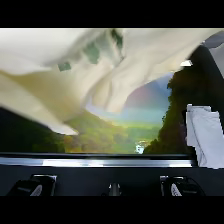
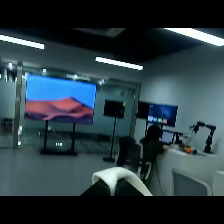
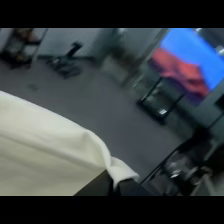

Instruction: Fold the shirts.

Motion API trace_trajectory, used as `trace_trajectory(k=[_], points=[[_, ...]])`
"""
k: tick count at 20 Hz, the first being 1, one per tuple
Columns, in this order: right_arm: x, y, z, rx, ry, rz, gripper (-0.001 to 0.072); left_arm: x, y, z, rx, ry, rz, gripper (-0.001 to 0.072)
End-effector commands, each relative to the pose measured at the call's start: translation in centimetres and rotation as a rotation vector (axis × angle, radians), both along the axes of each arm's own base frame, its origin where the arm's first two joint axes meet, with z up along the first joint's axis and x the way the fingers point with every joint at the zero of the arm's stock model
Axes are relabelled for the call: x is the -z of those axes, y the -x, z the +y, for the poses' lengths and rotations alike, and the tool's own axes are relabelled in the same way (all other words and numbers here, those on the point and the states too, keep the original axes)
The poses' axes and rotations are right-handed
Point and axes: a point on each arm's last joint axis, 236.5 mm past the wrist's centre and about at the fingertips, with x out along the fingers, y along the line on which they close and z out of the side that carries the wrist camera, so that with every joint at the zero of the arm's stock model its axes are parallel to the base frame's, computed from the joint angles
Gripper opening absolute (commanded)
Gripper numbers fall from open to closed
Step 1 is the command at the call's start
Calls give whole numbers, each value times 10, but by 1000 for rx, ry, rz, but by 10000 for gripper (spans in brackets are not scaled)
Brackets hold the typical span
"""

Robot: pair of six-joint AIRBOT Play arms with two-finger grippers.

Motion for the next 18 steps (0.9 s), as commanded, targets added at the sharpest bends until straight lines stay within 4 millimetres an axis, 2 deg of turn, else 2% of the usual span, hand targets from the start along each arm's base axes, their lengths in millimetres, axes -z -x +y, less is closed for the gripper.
trace_trajectory(k=[1,4,6,8,10,11,12,14,15,17,18], points=[[-76,97,-34,174,-60,-279,22,-33,54,9,-10,11,-114,24],[-57,77,-42,213,-26,-191,22,-12,29,9,-39,-31,-16,24],[-41,55,-45,222,-10,-114,22,7,5,13,-79,-73,68,24],[-4,18,-53,251,32,41,22,38,-29,18,-129,-129,201,24],[61,-32,-62,266,76,303,23,87,-73,23,-168,-191,392,24],[106,-57,-63,250,79,477,23,124,-100,25,-186,-229,516,24],[149,-82,-62,226,79,629,22,165,-124,27,-197,-266,643,24],[245,-134,-55,159,77,922,22,262,-169,21,-179,-283,918,25],[287,-157,-52,131,62,1020,22,311,-187,18,-171,-280,1037,24],[363,-201,-41,70,-7,1174,22,382,-217,14,-170,-280,1184,25],[392,-219,-33,41,-61,1226,22,406,-231,12,-168,-290,1222,24]])
